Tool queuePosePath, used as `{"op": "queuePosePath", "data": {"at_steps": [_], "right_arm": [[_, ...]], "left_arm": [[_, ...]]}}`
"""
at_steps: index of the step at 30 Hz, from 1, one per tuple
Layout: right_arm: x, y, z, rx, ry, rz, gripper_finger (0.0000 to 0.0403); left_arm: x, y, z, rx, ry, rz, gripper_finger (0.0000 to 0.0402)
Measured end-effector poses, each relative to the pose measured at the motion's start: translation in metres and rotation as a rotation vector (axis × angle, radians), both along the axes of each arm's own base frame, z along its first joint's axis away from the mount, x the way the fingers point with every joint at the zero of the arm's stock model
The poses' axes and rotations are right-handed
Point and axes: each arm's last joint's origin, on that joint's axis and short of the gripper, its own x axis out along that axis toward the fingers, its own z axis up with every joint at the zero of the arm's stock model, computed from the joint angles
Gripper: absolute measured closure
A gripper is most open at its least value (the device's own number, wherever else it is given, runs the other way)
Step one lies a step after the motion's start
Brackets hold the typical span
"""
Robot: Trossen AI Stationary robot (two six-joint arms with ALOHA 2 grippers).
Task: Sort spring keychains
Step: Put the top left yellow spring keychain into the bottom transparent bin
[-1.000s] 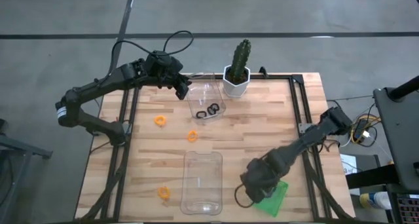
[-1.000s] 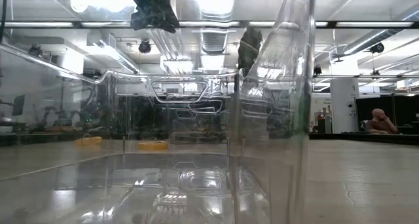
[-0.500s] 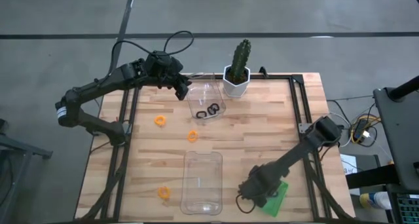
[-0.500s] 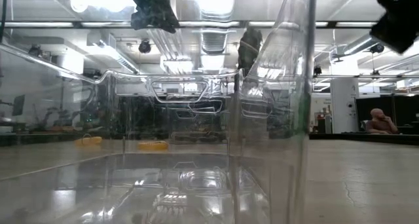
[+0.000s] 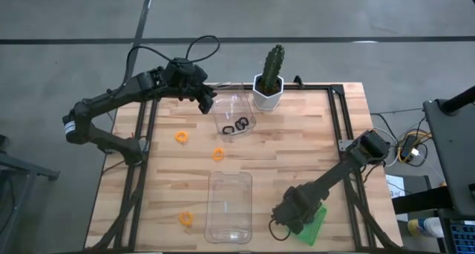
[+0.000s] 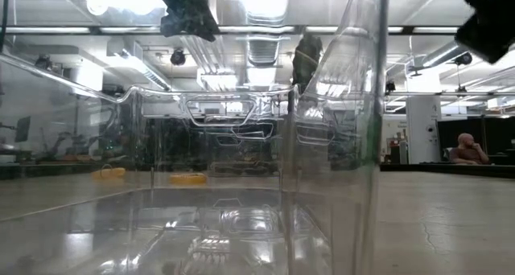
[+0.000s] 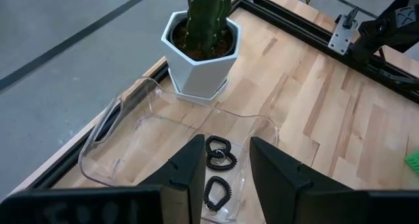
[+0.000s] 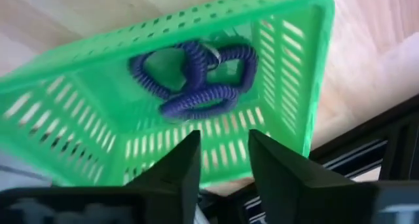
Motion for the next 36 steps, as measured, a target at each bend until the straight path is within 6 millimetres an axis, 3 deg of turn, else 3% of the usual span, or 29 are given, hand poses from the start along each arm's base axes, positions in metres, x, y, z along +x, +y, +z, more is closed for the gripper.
{"op": "queuePosePath", "data": {"at_steps": [7,17,26,31,36], "right_arm": [[-0.006,-0.01,0.037,0.044,-0.126,-0.004,0.0228],[-0.002,-0.057,0.079,-0.161,-0.427,-0.098,0.0221],[-0.001,-0.091,0.101,-0.304,-0.585,-0.148,0.0223],[0.001,-0.095,0.103,-0.299,-0.608,-0.079,0.0225],[0.002,-0.095,0.103,-0.294,-0.616,-0.037,0.0227]], "left_arm": [[-0.005,-0.002,-0.007,-0.002,0.097,-0.028,0.0289],[-0.006,-0.007,-0.033,-0.146,0.317,-0.191,0.0289],[-0.018,-0.006,-0.108,-0.358,0.596,-0.007,0.0289],[-0.041,-0.002,-0.154,-0.456,0.732,0.139,0.0289],[-0.057,0.002,-0.184,-0.507,0.77,0.253,0.0289]]}}
